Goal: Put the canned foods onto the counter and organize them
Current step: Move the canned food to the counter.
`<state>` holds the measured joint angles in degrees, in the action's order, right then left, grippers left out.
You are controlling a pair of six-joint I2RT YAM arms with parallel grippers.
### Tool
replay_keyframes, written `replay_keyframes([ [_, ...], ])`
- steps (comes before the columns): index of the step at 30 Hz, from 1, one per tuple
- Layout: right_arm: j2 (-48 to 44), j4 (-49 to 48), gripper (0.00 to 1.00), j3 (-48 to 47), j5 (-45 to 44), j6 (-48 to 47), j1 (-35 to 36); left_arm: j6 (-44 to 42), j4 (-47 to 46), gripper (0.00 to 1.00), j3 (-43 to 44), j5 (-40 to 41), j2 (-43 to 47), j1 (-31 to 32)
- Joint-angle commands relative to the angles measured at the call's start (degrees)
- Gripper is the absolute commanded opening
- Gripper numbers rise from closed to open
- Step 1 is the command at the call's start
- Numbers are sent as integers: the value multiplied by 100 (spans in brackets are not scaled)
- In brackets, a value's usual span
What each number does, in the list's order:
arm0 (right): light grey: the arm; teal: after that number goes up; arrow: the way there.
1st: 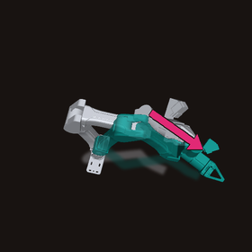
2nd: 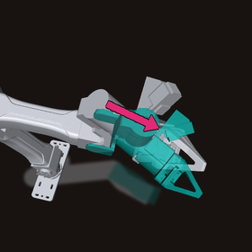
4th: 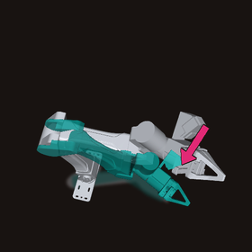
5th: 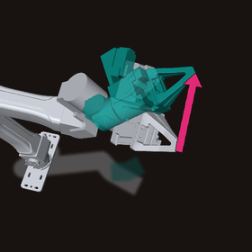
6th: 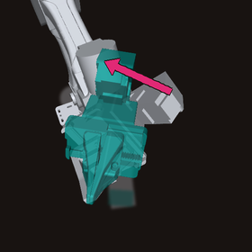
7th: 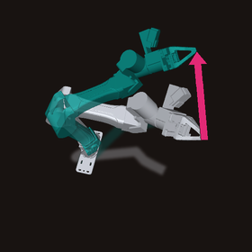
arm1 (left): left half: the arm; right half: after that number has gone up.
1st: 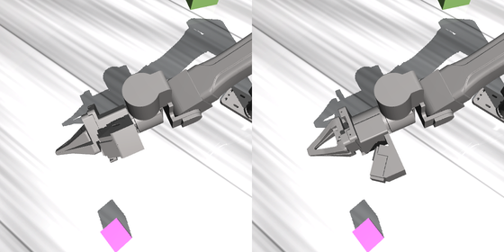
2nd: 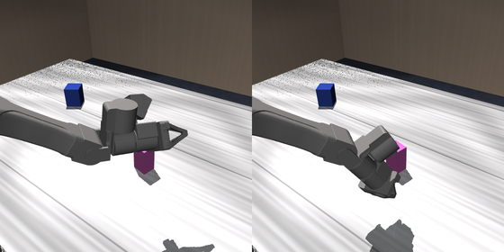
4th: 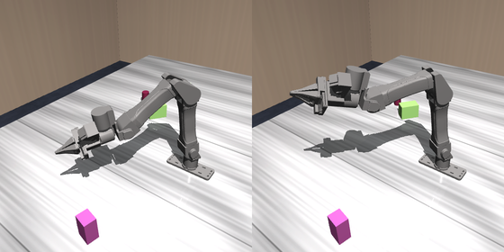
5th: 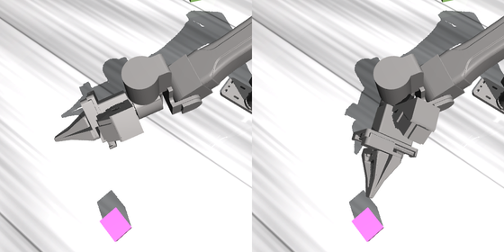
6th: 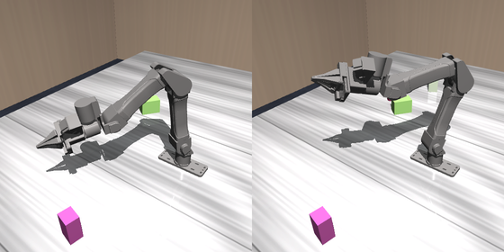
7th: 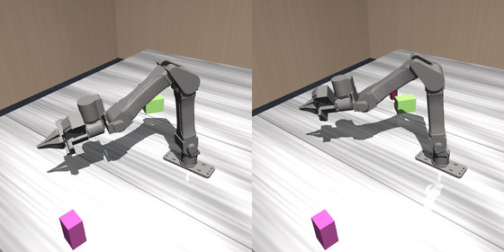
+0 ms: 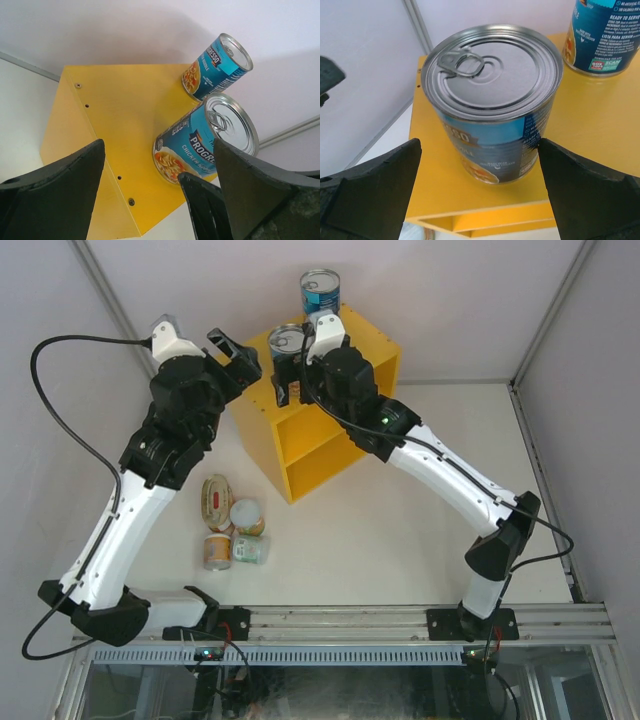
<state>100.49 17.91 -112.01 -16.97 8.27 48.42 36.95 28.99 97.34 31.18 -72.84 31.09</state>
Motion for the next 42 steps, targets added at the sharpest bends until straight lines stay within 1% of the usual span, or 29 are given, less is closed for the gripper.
replay_keyframes([
  [1,234,-72,100,-491,93,-115,-97,128,-410,92,-151,-147,264,-137],
  [12,733,-113,100,-934,196,-27,-309,122,-597,89,-470,-304,371,-297],
  [14,795,-144,100,-970,200,-4,-344,123,-597,89,-479,-314,367,-455],
  [17,878,-154,98,-1030,141,-24,-369,128,-601,89,-505,-322,357,-503],
  [18,884,-164,95,-1022,146,-41,-381,127,-591,89,-518,-323,358,-513],
  [22,840,-195,75,-985,179,-78,-458,126,-594,89,-585,-323,359,-549],
  [26,694,-277,59,-798,198,-87,-605,128,-636,88,-637,-353,336,-561],
  [27,646,-290,54,-745,209,-89,-647,124,-646,88,-637,-364,313,-563],
  [28,607,-307,46,-694,220,-89,-699,257,-661,88,-631,-373,294,-561],
  [29,566,-317,43,-643,235,-81,-755,281,-671,88,-629,-382,274,-560],
  [36,322,-412,42,-359,312,-79,-1184,326,-711,87,-584,-462,150,-560],
  [42,328,-426,42,-361,336,-153,-1505,324,-694,87,-558,-472,104,-560],
])
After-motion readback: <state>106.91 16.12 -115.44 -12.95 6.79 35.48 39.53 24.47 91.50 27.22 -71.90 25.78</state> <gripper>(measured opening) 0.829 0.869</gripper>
